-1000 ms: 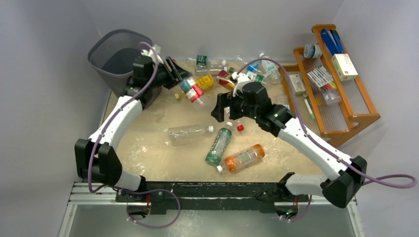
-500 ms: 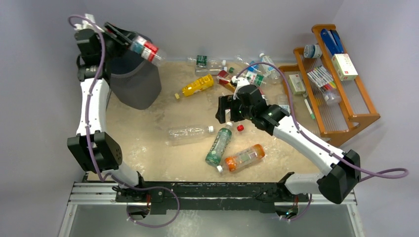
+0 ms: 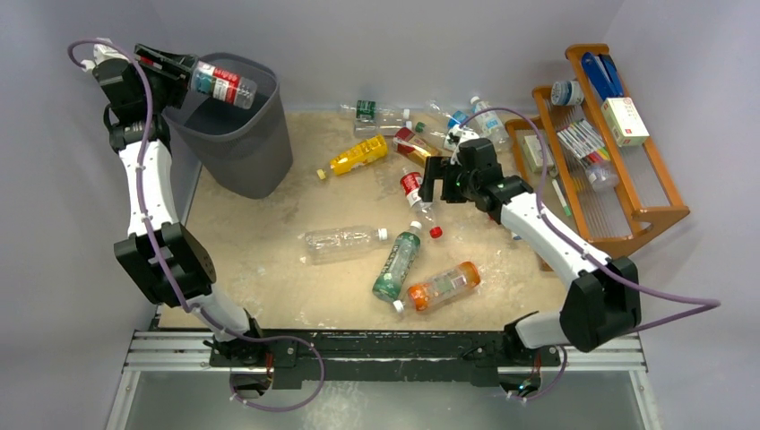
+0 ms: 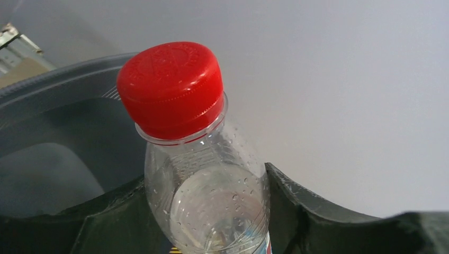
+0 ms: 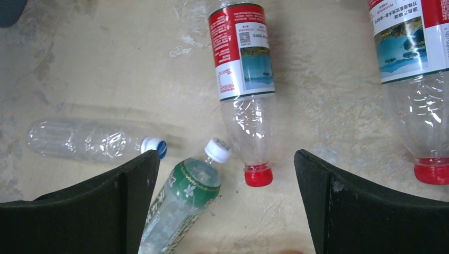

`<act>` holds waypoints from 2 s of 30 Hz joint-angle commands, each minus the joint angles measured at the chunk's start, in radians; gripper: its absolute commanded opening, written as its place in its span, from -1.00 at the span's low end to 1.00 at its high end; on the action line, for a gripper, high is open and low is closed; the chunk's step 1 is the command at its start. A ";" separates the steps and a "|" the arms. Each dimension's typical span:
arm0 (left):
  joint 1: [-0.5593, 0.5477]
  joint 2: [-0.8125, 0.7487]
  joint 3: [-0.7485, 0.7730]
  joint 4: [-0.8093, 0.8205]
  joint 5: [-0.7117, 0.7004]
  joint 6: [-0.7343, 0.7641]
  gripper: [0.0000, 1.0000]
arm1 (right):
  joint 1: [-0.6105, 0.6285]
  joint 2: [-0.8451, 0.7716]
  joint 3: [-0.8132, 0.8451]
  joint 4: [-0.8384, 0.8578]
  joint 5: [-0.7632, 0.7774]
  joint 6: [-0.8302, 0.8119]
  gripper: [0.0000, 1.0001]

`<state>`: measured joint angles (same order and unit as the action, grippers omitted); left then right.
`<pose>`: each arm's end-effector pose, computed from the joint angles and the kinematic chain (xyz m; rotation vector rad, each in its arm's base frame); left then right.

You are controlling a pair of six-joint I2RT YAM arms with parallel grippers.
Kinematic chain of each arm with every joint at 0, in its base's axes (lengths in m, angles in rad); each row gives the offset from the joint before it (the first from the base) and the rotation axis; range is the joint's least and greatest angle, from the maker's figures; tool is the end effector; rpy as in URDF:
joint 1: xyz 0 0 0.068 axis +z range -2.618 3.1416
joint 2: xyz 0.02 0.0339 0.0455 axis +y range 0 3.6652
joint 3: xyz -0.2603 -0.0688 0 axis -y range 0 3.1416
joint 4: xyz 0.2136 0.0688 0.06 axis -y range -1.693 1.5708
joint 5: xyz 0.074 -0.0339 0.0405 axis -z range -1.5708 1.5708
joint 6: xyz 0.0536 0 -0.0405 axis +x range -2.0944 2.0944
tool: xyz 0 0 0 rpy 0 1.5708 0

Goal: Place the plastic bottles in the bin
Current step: Place the plastic bottle in the trash bin, then pick up the plastic bottle at the center of the board.

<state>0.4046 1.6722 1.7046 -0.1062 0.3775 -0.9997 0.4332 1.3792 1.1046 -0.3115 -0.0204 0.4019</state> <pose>0.3584 0.1320 0.4302 -0.8520 1.4657 -0.7594 0.2706 0.1263 0.2983 -0.0465 2.1997 0.4991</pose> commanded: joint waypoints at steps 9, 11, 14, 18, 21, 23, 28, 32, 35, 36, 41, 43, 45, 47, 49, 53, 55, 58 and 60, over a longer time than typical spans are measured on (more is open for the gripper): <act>0.007 0.037 0.098 -0.180 -0.096 0.112 0.62 | -0.065 0.141 0.034 0.099 -0.061 -0.051 1.00; 0.007 0.033 0.122 -0.216 -0.093 0.123 0.64 | -0.069 0.170 0.041 0.106 -0.056 -0.058 1.00; 0.007 -0.005 0.121 -0.240 -0.097 0.137 0.66 | -0.072 0.218 0.056 0.111 -0.049 -0.075 0.98; 0.007 -0.061 0.135 -0.312 -0.109 0.179 0.68 | -0.073 0.287 0.069 0.124 -0.059 -0.089 0.93; 0.008 -0.125 0.091 -0.345 -0.103 0.192 0.70 | -0.073 0.337 0.078 0.134 -0.087 -0.096 0.88; 0.005 -0.179 0.038 -0.342 -0.086 0.189 0.70 | -0.073 0.369 0.082 0.139 -0.097 -0.114 0.86; -0.022 -0.309 -0.087 -0.323 -0.038 0.176 0.72 | -0.071 0.438 0.099 0.168 -0.103 -0.131 0.79; -0.120 -0.356 -0.115 -0.386 -0.053 0.213 0.73 | -0.071 0.466 0.099 0.177 -0.109 -0.127 0.62; -0.218 -0.393 -0.162 -0.415 -0.094 0.232 0.74 | -0.071 0.458 0.093 0.175 -0.108 -0.125 0.41; -0.246 -0.409 -0.186 -0.418 -0.106 0.232 0.74 | -0.071 0.449 0.090 0.176 -0.111 -0.123 0.33; -0.405 -0.441 -0.233 -0.485 -0.174 0.264 0.75 | -0.071 0.373 0.059 0.185 -0.116 -0.128 0.06; -0.435 -0.439 -0.245 -0.499 -0.127 0.255 0.75 | -0.071 0.335 0.039 0.195 -0.126 -0.137 0.02; -0.474 -0.449 -0.253 -0.524 -0.139 0.246 0.75 | -0.071 0.295 0.022 0.195 -0.135 -0.148 0.01; -0.491 -0.468 -0.259 -0.535 -0.145 0.234 0.76 | -0.071 0.254 0.017 0.180 -0.142 -0.159 0.00; -0.493 -0.474 -0.236 -0.579 -0.156 0.233 0.76 | -0.071 0.214 0.023 0.159 -0.157 -0.170 0.00; -0.495 -0.473 -0.185 -0.657 -0.166 0.254 0.77 | -0.071 0.166 0.047 0.110 -0.206 -0.180 -0.01; -0.496 -0.472 -0.178 -0.690 -0.173 0.264 0.78 | -0.071 0.147 0.049 0.102 -0.211 -0.174 -0.02; -0.497 -0.473 -0.180 -0.736 -0.169 0.283 0.78 | -0.071 0.129 0.046 0.103 -0.232 -0.167 -0.03; -0.497 -0.481 -0.178 -0.776 -0.174 0.299 0.78 | -0.071 0.129 0.052 0.101 -0.243 -0.169 -0.03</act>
<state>-0.0883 1.2201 1.4864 -0.8116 0.2192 -0.7471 0.3641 1.5402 1.1236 -0.1978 -0.2115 0.2440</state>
